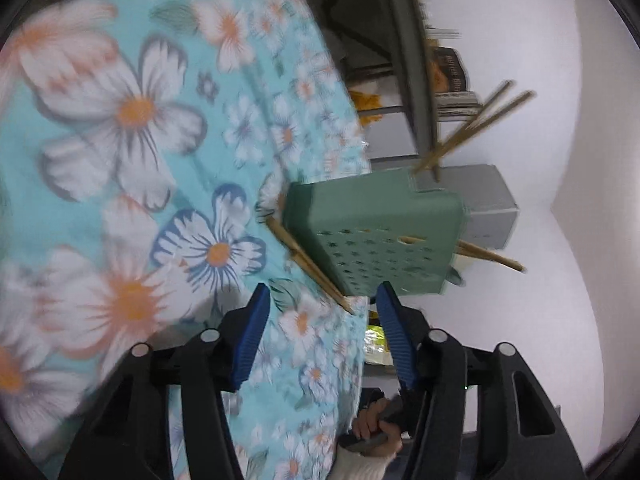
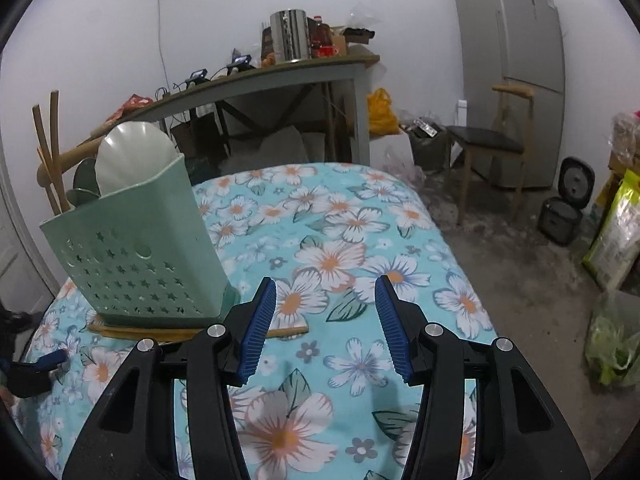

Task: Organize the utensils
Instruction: 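Roll the left tool and close it on a chopstick beside the holder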

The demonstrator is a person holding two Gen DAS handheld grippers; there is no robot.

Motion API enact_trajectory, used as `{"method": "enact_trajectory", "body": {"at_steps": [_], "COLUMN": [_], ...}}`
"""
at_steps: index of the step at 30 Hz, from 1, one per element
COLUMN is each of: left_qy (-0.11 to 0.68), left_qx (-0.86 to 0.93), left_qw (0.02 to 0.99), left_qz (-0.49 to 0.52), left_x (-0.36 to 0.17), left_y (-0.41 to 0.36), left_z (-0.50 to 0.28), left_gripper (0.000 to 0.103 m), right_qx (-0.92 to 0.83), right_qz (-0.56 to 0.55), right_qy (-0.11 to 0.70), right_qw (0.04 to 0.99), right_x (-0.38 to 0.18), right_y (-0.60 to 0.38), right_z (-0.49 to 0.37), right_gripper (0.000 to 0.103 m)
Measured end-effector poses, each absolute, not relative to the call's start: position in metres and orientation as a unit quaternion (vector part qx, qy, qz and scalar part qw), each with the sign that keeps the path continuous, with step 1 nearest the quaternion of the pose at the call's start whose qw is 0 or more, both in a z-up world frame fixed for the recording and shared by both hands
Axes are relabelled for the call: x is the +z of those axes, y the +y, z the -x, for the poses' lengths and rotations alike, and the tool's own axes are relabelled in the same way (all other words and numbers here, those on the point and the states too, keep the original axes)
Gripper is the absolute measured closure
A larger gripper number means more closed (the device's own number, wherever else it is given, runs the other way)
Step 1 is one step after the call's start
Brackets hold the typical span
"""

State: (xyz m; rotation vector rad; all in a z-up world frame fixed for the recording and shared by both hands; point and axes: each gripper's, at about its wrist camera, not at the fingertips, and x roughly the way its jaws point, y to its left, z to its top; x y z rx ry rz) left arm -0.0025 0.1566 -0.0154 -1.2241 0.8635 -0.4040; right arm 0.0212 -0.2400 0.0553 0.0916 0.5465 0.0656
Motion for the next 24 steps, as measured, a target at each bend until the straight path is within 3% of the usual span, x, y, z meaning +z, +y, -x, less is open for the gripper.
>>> {"method": "enact_trajectory", "body": {"at_steps": [4, 20, 22, 24], "left_qy": [0.396, 0.381, 0.385, 0.370], "left_qx": [-0.117, -0.039, -0.047, -0.057], "left_qw": [0.738, 0.799, 0.784, 0.767], "left_qz": [0.534, 0.463, 0.485, 0.522], "left_x": [-0.018, -0.010, -0.018, -0.026], "left_y": [0.147, 0.117, 0.120, 0.127], "left_z": [-0.014, -0.036, -0.037, -0.035], "left_gripper": [0.073, 0.077, 0.091, 0.093], "right_qx": [0.042, 0.043, 0.043, 0.043], "right_qz": [-0.039, -0.083, -0.082, -0.078], "right_qy": [0.274, 0.318, 0.321, 0.321], "right_qw": [0.960, 0.943, 0.943, 0.943], "right_x": [0.051, 0.036, 0.035, 0.035], "right_y": [-0.236, -0.248, -0.247, -0.245], "right_z": [-0.020, -0.031, -0.032, -0.032], "right_gripper": [0.051, 0.050, 0.050, 0.050]}}
